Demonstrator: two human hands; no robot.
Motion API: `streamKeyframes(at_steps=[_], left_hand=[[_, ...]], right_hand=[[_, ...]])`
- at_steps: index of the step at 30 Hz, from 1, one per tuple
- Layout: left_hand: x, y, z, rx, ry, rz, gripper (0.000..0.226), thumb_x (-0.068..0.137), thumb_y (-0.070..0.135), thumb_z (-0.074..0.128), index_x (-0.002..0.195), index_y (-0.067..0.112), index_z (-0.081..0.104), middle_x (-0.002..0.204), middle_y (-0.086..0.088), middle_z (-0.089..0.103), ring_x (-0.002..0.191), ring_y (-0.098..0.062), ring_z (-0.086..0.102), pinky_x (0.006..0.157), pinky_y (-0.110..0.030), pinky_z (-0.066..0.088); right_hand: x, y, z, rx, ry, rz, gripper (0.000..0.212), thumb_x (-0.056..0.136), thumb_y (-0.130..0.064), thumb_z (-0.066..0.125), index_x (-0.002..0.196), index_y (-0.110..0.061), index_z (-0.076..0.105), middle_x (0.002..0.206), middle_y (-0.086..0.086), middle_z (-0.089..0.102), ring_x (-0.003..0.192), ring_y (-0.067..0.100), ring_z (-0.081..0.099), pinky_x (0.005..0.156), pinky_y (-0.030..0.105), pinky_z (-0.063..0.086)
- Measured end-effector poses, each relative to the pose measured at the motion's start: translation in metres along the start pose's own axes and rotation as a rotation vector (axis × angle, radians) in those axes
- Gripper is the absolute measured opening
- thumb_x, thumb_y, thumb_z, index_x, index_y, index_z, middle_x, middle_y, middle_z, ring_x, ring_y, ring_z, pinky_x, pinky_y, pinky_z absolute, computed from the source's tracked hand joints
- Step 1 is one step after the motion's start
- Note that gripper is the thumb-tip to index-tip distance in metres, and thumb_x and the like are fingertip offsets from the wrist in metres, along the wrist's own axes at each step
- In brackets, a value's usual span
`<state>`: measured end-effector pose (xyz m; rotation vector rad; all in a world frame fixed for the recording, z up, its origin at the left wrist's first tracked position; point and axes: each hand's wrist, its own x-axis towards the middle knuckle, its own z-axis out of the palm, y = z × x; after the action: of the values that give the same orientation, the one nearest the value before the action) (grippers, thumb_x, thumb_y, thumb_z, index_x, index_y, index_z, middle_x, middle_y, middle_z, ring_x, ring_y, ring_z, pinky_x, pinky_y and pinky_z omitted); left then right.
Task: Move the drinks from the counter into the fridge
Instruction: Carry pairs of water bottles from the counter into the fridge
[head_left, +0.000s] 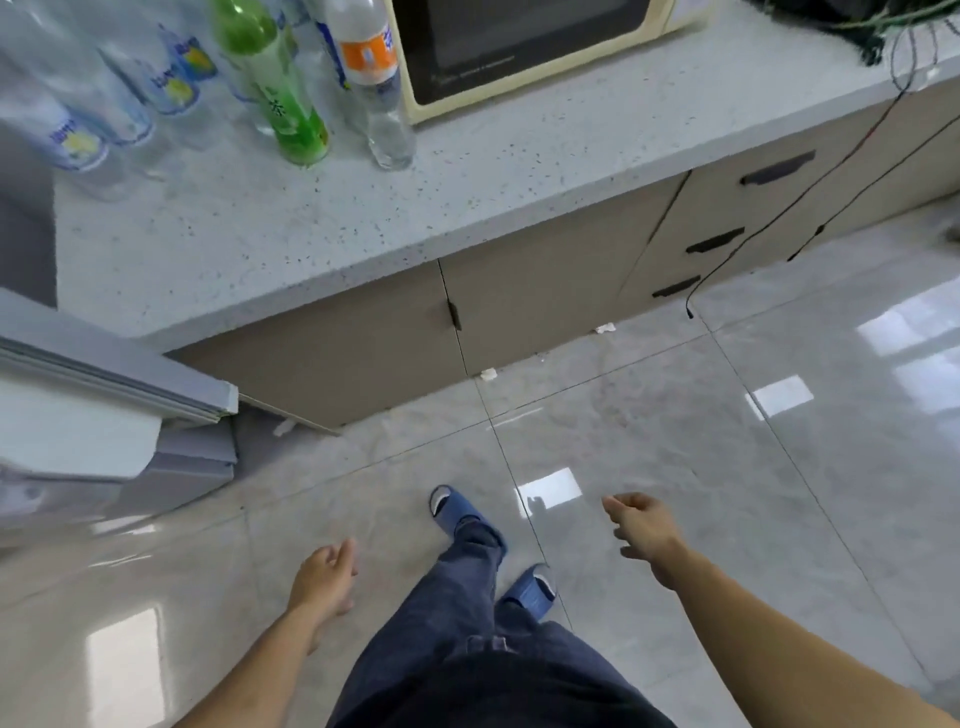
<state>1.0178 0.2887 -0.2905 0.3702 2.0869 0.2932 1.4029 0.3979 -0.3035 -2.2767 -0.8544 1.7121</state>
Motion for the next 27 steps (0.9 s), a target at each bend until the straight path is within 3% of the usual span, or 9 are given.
streamKeyframes(at_steps=[3,7,11,15,20,24,27], left_hand=[[0.004,0.000,0.001,-0.072,0.016,-0.042,0.032,0.101,0.044,0.044,0.091,0.016,0.054,0.099,-0.009,0.065,0.092,-0.029,0.064,0.079,-0.043,0.057],[0.019,0.012,-0.001,-0.135,0.036,-0.083,0.030,0.102,0.040,0.045,0.099,0.012,0.054,0.102,-0.012,0.066,0.090,-0.031,0.064,0.071,-0.039,0.056],[0.035,0.041,-0.006,-0.163,0.055,-0.072,0.033,0.103,0.034,0.045,0.081,0.013,0.056,0.090,-0.016,0.067,0.084,-0.033,0.066,0.079,-0.044,0.057],[0.057,0.081,-0.015,-0.206,-0.002,-0.031,0.037,0.103,0.040,0.042,0.093,0.009,0.060,0.093,-0.015,0.067,0.078,-0.028,0.063,0.063,-0.032,0.053],[0.072,0.135,-0.032,-0.301,0.029,0.099,0.024,0.102,0.041,0.046,0.103,0.020,0.058,0.097,0.002,0.068,0.090,-0.018,0.065,0.060,-0.027,0.052],[0.073,0.173,-0.045,-0.384,0.072,0.185,0.020,0.101,0.042,0.048,0.101,0.025,0.060,0.097,0.003,0.068,0.088,-0.014,0.066,0.063,-0.026,0.054],[0.070,0.200,-0.056,-0.413,0.113,0.253,0.018,0.100,0.042,0.048,0.096,0.030,0.060,0.099,0.004,0.069,0.089,-0.014,0.067,0.071,-0.032,0.059]], right_hand=[[0.011,-0.025,0.008,-0.062,-0.045,-0.004,0.025,0.097,-0.037,0.061,0.105,-0.013,0.062,0.100,0.011,0.062,0.093,0.029,0.060,0.073,0.035,0.052],[0.017,-0.061,0.015,-0.111,-0.063,-0.008,0.025,0.098,-0.034,0.059,0.109,-0.012,0.061,0.105,0.016,0.063,0.105,0.037,0.061,0.078,0.040,0.053],[0.024,-0.095,0.017,-0.157,-0.065,-0.028,0.021,0.099,-0.032,0.058,0.106,-0.013,0.060,0.100,0.018,0.064,0.105,0.040,0.061,0.087,0.047,0.054],[0.041,-0.120,0.025,-0.190,-0.055,-0.047,0.023,0.099,-0.034,0.057,0.110,-0.013,0.060,0.097,0.008,0.063,0.094,0.031,0.062,0.077,0.040,0.053],[0.059,-0.164,0.040,-0.256,-0.096,-0.069,0.023,0.097,-0.035,0.059,0.103,-0.014,0.064,0.086,0.006,0.061,0.078,0.025,0.058,0.067,0.035,0.053],[0.066,-0.224,0.070,-0.292,-0.141,-0.175,0.018,0.097,-0.035,0.060,0.105,-0.019,0.064,0.099,0.006,0.065,0.091,0.026,0.063,0.073,0.035,0.056],[0.060,-0.279,0.099,-0.314,-0.244,-0.287,0.017,0.096,-0.032,0.062,0.108,-0.020,0.064,0.098,0.002,0.067,0.094,0.027,0.066,0.070,0.030,0.056]])
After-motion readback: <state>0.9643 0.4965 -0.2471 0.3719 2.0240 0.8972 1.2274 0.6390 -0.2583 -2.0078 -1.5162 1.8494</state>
